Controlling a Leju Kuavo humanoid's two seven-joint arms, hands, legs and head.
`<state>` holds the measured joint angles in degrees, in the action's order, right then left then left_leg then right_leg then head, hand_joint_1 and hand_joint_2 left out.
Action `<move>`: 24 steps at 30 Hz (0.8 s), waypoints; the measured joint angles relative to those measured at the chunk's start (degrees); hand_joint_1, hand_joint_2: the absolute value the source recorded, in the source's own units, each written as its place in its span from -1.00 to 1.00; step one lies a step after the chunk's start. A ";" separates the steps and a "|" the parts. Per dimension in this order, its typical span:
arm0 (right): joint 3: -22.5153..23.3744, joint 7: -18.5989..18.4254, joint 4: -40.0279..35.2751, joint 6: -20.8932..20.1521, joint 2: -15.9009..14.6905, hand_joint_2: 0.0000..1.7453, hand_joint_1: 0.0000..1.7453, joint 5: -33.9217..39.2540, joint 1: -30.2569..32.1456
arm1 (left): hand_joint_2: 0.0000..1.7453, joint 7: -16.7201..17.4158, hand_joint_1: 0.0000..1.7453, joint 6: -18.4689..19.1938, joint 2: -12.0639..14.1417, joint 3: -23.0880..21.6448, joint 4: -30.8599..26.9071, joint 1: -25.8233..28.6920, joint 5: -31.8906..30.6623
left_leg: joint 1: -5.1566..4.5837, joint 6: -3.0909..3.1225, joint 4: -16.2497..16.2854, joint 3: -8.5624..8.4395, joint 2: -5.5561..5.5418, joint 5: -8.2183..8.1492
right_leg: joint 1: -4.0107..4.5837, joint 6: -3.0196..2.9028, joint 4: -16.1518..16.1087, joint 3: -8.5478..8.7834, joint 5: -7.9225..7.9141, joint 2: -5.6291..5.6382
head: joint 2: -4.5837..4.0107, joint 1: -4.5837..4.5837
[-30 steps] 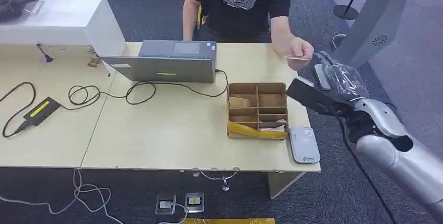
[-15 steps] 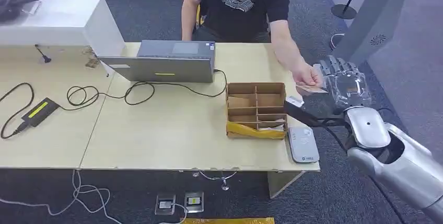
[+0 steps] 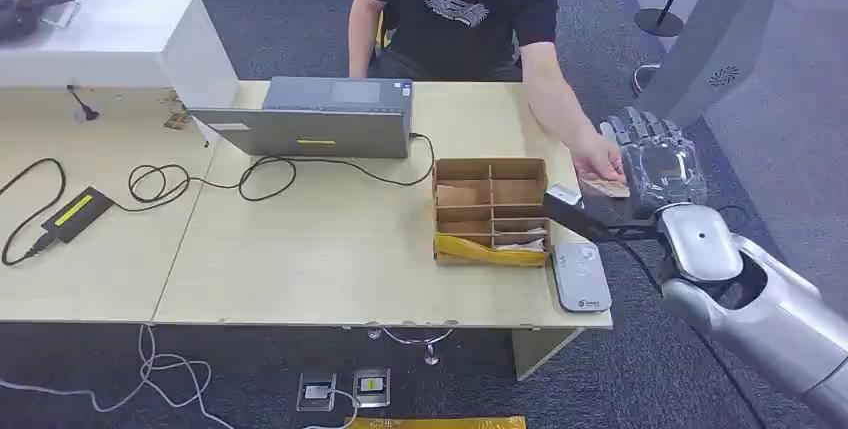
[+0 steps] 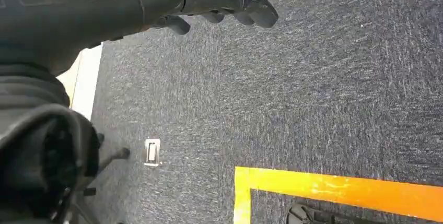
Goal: Pass the card to the sensor for recognition and then transmit it.
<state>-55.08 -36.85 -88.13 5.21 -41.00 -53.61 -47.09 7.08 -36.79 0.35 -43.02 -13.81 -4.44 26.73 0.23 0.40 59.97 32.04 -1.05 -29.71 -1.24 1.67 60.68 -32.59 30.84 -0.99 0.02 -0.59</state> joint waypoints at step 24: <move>1.03 0.79 5.62 5.57 1.84 1.00 1.00 5.31 2.38 | -1.00 -0.02 -1.00 0.26 0.28 -3.45 -0.04 -0.06 2.08 | 0.00 0.00 0.00 -0.01 0.00 0.00 | 0.00 0.00 -0.01 0.00 0.00 0.00 | -0.02 0.00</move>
<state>-54.05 -36.06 -82.51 10.78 -39.17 -48.31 -44.71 7.06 -36.52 0.63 -46.47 -13.86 -4.50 28.81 0.23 0.40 59.97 32.02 -1.05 -29.71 -1.24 1.67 60.67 -32.60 30.84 -0.99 0.00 -0.59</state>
